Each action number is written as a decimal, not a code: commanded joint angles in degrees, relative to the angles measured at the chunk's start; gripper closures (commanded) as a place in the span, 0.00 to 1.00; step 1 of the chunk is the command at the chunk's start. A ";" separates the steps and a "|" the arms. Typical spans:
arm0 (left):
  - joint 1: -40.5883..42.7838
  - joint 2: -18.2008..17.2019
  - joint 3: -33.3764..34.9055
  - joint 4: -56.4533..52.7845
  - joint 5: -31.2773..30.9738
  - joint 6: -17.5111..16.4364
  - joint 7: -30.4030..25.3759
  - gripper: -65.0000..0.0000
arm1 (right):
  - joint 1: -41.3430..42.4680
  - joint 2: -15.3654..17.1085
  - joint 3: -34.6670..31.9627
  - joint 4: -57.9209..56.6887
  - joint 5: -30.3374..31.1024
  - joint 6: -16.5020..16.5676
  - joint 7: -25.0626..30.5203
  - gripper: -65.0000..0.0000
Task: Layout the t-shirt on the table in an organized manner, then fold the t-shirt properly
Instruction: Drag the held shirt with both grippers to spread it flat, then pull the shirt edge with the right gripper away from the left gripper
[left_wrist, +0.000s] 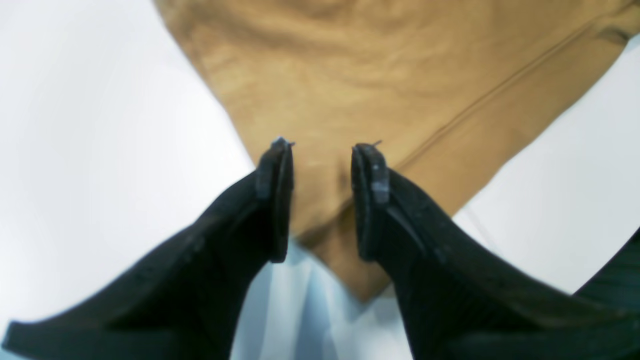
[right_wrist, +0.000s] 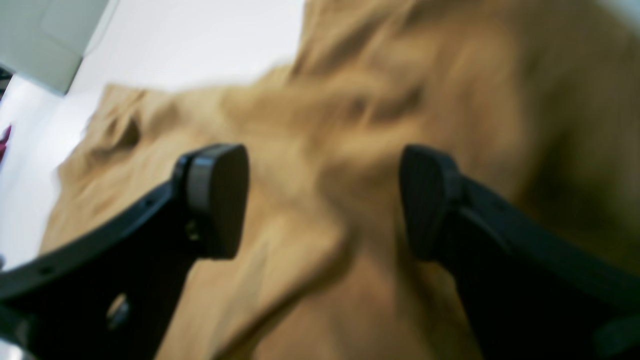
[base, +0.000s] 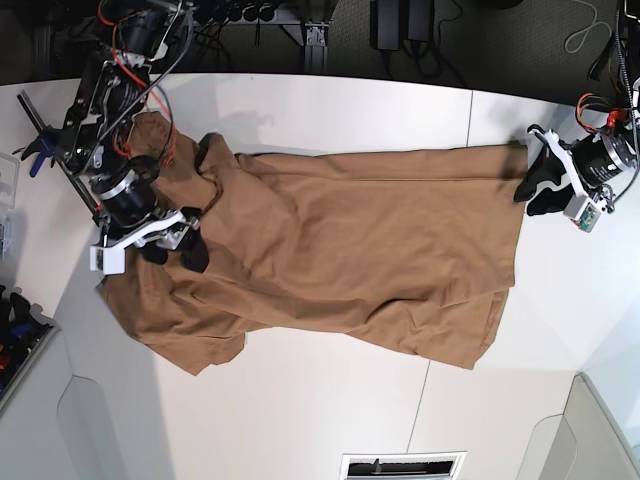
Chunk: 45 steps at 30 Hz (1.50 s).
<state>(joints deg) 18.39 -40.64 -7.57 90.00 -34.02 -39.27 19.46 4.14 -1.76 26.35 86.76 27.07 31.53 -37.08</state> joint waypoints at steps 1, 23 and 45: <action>-0.42 -0.35 -0.59 0.63 -0.90 -0.73 -1.14 0.66 | -0.87 -0.24 0.00 1.99 1.03 0.46 1.05 0.30; -0.28 1.33 4.13 -13.42 12.39 1.33 0.42 0.73 | -10.99 6.64 0.20 2.29 -4.26 -2.56 6.21 0.31; -14.69 -0.07 2.19 -14.32 5.55 1.29 5.73 0.72 | -21.73 0.66 -9.01 25.90 9.73 1.09 -6.60 0.31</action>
<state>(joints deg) 4.43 -39.35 -4.84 74.98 -28.05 -38.19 25.93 -17.74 -1.10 17.17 111.53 35.09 31.90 -45.15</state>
